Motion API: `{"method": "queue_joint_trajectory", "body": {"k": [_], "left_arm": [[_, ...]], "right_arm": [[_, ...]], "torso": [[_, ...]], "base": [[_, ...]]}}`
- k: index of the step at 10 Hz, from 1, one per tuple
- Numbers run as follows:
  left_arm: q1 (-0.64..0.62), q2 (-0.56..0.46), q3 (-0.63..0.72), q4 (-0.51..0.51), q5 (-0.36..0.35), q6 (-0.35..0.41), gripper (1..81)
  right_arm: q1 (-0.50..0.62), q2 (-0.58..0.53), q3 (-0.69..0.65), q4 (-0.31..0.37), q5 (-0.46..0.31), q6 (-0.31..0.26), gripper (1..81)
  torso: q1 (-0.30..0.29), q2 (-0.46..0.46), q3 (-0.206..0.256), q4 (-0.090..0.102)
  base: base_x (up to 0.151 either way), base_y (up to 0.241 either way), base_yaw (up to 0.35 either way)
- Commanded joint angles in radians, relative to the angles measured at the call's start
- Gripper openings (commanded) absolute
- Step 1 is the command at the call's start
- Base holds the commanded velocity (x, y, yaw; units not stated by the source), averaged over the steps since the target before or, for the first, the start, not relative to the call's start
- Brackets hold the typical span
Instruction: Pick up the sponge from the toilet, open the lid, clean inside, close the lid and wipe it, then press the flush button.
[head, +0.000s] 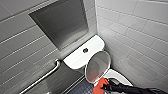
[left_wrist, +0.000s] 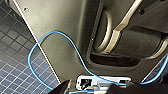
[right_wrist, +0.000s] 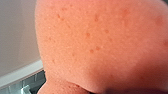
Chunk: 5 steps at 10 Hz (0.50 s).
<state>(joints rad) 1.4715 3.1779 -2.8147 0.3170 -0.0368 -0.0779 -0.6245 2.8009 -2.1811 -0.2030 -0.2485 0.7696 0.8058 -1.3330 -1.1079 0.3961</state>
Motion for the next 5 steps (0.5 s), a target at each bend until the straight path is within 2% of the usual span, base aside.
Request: {"method": "queue_joint_trajectory", "body": {"k": [1,5], "left_arm": [[0.027,-0.01,-0.006,0.004,0.084,0.006,81.1],[0.027,-0.01,-0.006,0.004,0.081,0.006,81.1]], "right_arm": [[0.015,-0.019,0.133,-0.038,-0.044,0.019,1.0],[-0.038,-0.169,0.317,-0.072,-0.043,0.019,1.0]], "torso": [[0.0,0.0,0.0,0.0],[0.0,0.0,0.001,0.0]], "base": [[0.0,0.0,0.0],[0.0,0.0,0.0]]}}
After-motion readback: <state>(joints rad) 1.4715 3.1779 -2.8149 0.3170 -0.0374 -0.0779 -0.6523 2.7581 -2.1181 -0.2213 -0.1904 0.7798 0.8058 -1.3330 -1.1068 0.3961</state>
